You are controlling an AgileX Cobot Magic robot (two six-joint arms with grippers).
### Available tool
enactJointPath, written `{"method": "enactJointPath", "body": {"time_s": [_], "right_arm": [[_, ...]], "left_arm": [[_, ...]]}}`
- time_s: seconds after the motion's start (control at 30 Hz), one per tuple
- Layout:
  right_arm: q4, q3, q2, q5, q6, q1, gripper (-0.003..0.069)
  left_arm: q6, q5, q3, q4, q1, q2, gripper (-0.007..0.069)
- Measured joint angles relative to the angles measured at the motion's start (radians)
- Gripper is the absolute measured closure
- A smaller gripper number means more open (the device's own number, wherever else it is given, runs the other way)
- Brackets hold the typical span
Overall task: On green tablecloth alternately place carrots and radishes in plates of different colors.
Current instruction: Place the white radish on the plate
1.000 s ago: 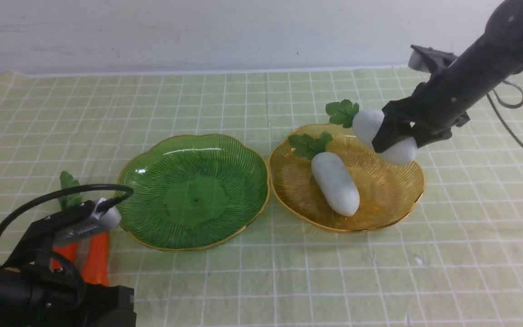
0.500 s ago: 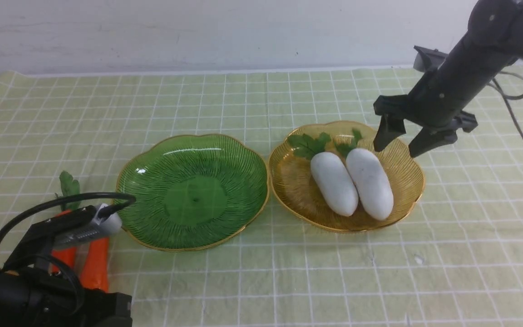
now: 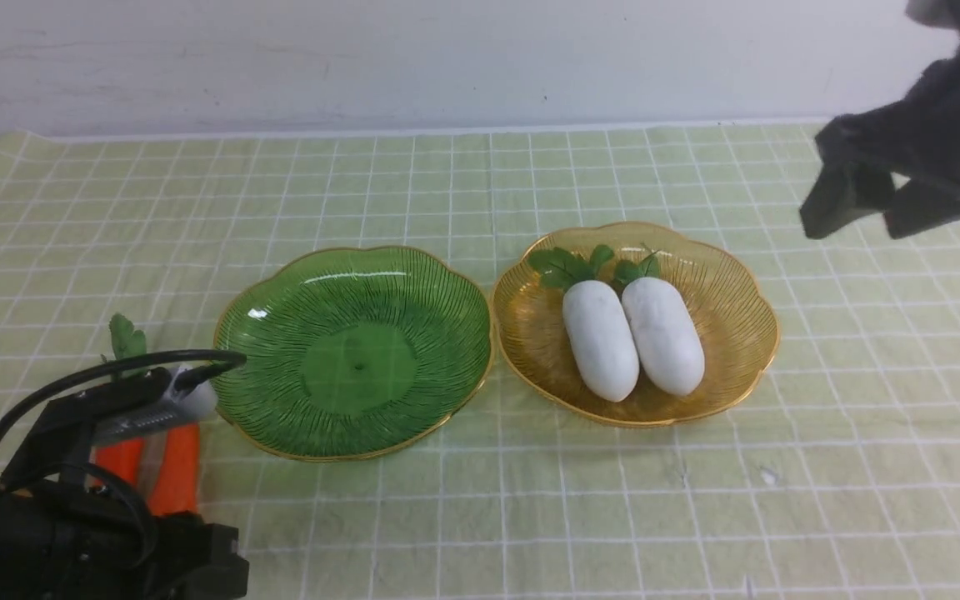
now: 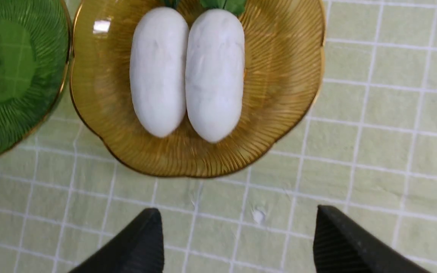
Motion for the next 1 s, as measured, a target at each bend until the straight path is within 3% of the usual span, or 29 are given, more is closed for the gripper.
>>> {"method": "enactJointPath", "body": {"time_s": [0.1, 0.2, 0.43, 0.63, 1.0], "right_arm": [[-0.025, 0.085, -0.113, 0.004, -0.016, 0.000, 0.0177], [-0.059, 0.222, -0.294, 0.010, -0.027, 0.000, 0.0179], [-0.107, 0.473, -0.597, 0.021, -0.060, 0.000, 0.0195], [-0.117, 0.612, -0.759, -0.034, -0.065, 0.000, 0.0196], [-0.117, 0.660, -0.777, -0.062, -0.068, 0.000, 0.0196]], "left_arm": [[-0.044, -0.021, -0.017, 0.029, 0.001, 0.000, 0.0311], [-0.150, -0.007, -0.098, 0.139, 0.022, 0.000, 0.0249], [-0.354, -0.039, -0.199, 0.393, 0.053, 0.063, 0.0230], [-0.373, -0.072, -0.200, 0.404, 0.053, 0.196, 0.0230], [-0.375, -0.135, -0.205, 0.379, 0.053, 0.314, 0.0230]]}}
